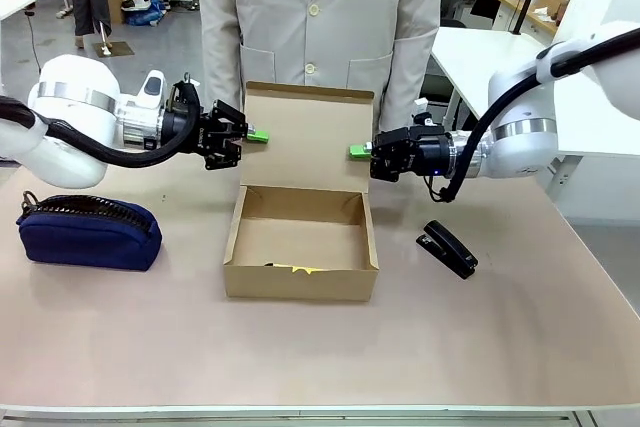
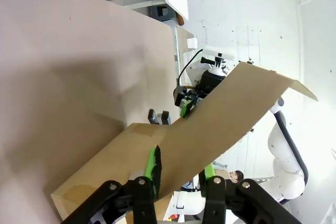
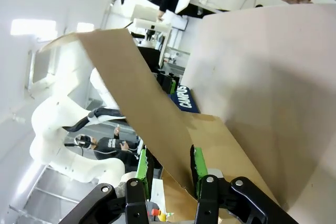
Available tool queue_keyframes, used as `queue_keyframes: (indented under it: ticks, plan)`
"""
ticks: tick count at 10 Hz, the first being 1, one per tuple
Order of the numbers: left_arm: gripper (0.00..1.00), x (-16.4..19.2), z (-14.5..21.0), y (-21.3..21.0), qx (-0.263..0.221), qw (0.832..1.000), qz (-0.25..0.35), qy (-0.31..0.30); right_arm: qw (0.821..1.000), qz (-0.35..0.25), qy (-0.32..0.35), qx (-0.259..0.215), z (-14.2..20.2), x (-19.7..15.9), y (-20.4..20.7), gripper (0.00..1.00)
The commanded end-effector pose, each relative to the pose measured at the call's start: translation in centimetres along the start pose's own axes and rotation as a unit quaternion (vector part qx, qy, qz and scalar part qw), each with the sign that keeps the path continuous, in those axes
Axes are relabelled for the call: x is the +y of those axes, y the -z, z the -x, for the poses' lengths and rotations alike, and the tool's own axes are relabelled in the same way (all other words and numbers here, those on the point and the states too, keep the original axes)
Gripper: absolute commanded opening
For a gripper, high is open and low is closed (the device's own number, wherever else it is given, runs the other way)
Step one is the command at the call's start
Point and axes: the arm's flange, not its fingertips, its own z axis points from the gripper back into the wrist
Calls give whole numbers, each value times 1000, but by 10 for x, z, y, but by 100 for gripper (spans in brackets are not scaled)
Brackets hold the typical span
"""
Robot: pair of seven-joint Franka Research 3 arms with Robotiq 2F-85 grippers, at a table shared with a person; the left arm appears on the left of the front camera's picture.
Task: Pack the item into the box.
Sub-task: Close the Mailer Box.
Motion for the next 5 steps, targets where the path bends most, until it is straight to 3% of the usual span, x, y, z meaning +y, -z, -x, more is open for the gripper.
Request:
queue_keyframes:
  ticks: [1,5]
  plan:
    - [40,4,-7,3,7,1000,0,9,1000,6,8,3,-5,-3,2,41]
    - [40,5,-3,2,3,1000,-2,1,1000,1,4,0,1,-5,0,41]
